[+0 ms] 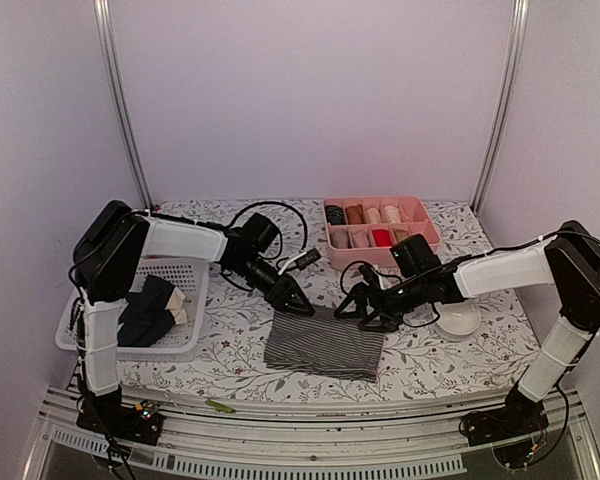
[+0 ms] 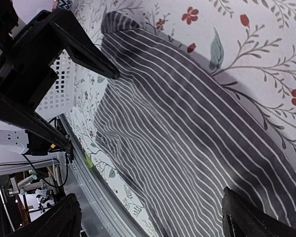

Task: Roll the underwear
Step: Smooth out the underwear at the center of the board.

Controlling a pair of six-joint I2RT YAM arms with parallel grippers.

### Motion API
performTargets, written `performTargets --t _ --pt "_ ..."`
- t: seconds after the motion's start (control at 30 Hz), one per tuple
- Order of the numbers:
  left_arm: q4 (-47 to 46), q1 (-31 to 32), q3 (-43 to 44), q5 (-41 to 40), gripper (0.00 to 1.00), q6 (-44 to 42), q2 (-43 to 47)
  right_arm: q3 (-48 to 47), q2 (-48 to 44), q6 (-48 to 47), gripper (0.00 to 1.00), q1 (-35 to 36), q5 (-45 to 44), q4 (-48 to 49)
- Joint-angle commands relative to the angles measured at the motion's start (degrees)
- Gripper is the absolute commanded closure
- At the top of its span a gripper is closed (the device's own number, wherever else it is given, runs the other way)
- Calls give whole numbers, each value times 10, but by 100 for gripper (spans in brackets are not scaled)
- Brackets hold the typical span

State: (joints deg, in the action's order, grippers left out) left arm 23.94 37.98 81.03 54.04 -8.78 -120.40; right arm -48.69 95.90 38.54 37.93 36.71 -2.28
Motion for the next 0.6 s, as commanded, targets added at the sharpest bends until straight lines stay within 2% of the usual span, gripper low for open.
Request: performTargets --t 0.0,0.17,0.37,0.47,0.57 --pt "-20 -40 5 -45 27 51 -21 6 50 5 2 -13 4 10" --pt "17 -54 16 -171 34 55 -40 -25 94 -18 3 -22 -24 -42" --pt "23 -54 -47 -245 41 54 14 -111 155 -82 8 -20 -34 -97" --pt "-10 -59 -87 -218 37 25 79 -133 124 -132 13 -12 -31 -127" --pt "-66 -54 -138 -158 32 -63 174 -109 31 -165 16 -2 -42 -125"
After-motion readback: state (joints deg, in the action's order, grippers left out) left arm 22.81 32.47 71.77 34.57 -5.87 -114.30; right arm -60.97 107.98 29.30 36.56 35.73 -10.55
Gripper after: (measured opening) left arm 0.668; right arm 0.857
